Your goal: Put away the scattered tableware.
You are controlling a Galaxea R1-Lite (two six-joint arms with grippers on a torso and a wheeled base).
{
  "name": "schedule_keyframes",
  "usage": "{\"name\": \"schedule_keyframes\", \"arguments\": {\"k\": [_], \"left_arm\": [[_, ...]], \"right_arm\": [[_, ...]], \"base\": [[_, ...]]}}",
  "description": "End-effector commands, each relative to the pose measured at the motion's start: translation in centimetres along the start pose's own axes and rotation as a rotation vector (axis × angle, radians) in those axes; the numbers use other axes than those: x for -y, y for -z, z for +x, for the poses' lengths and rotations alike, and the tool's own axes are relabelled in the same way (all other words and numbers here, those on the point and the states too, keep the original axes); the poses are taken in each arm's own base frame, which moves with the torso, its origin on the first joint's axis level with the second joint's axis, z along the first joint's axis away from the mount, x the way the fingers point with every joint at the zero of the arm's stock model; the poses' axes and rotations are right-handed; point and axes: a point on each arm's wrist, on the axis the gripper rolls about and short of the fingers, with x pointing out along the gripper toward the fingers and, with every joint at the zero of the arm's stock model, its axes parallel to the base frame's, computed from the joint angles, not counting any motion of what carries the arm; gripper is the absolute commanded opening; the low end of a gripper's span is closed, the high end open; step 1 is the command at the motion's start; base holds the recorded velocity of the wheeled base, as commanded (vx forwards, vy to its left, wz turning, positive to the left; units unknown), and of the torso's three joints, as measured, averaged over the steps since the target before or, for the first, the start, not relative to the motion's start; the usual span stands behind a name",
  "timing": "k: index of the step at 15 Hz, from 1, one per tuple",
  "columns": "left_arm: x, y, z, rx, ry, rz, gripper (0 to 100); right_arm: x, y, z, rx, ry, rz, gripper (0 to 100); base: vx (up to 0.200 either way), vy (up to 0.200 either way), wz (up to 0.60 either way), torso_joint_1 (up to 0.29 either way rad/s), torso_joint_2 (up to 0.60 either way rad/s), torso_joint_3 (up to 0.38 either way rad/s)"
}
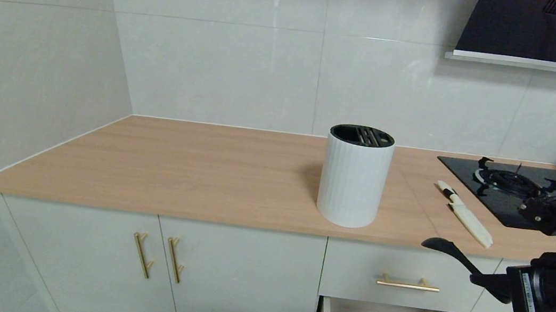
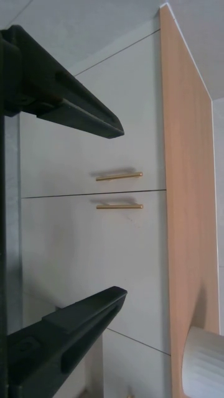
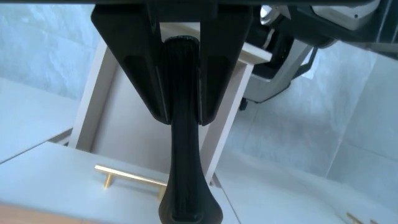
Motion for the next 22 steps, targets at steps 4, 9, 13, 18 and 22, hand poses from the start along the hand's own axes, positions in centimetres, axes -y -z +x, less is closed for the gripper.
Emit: {"name": "schedule_keyframes", "arguments": {"k": [4,9,13,18,22], "left_arm": [[0.0,0.0,0.0,0.0,-0.001,0.0,100],[0.0,0.0,0.0,0.0,-0.001,0.0,100],[0.0,0.0,0.0,0.0,-0.001,0.0,100],[0.0,0.0,0.0,0.0,-0.001,0.0,100],[0.0,0.0,0.0,0.0,-0.001,0.0,100]], "right_arm": [[0.6,0.9,-0.1,-0.02,0.017,-0.004,0],[0.8,1.0,0.8,-0.053,0.018,0.002,0],[0.9,1.1,1.1,-0.068,0.018,0.005,0],[0.9,1.2,1.4,-0.079,0.018,0.006,0],[0.9,1.2,1.5,-0.082,0.018,0.006,0]], "base": [[0.0,0.0,0.0,0.0,0.0,0.0],[0.0,0.0,0.0,0.0,0.0,0.0],[0.0,0.0,0.0,-0.094,0.22,0.125],[0.0,0.0,0.0,-0.197,0.48,0.264],[0.0,0.0,0.0,-0.192,0.49,0.285]]}}
